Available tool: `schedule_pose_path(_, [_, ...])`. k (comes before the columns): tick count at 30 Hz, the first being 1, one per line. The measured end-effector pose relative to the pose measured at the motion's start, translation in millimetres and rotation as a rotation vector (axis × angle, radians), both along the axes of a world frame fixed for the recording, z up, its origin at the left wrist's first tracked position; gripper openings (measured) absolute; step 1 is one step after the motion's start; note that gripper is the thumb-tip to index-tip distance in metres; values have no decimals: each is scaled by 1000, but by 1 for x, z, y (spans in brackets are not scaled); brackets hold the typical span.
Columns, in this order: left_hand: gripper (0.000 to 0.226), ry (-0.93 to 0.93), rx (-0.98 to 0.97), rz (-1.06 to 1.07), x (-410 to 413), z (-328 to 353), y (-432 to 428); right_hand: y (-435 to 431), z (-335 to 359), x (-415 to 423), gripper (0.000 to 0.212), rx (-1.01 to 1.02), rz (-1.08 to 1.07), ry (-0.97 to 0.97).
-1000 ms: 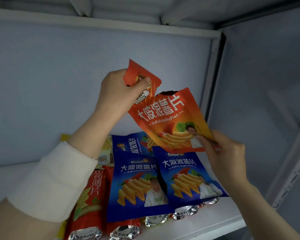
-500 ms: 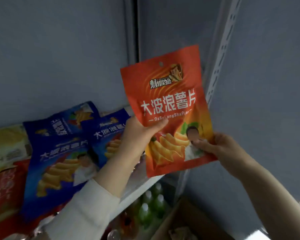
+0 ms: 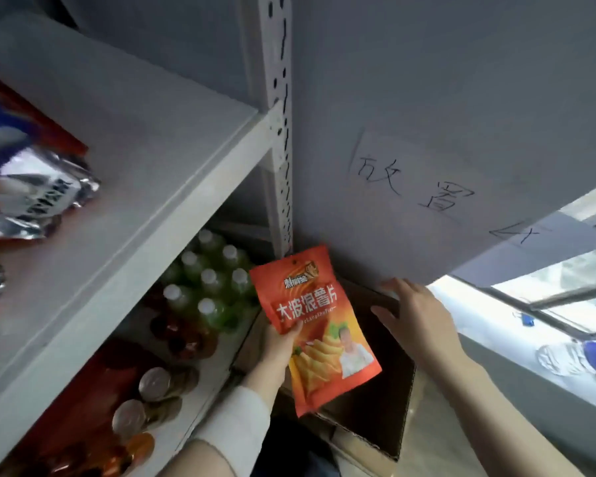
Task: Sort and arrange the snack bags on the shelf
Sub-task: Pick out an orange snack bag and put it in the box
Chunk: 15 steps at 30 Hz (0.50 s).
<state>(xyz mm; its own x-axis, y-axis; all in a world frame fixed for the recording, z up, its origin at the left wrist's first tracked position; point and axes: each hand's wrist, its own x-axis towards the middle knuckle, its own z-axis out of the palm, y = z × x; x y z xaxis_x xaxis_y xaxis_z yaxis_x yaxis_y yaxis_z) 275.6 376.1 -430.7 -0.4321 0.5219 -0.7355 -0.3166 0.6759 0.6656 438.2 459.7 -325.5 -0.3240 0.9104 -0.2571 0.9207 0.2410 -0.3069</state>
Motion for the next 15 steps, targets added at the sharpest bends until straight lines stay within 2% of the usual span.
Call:
schedule_pose_path(5, [35, -104, -146, 68, 24, -86, 10, 2, -85, 6, 41, -90, 35, -133])
schedule_pose_path(8, [44, -30, -280, 6, 27, -120, 20, 4, -123, 6, 42, -127, 77, -211])
schedule_pose_path(11, [63, 74, -463, -123, 19, -139, 26, 4, -148, 1, 37, -135, 126, -289])
schedule_pose_path(15, [50, 205, -328, -416, 9, -117, 38, 6, -154, -6, 38, -111, 167, -333])
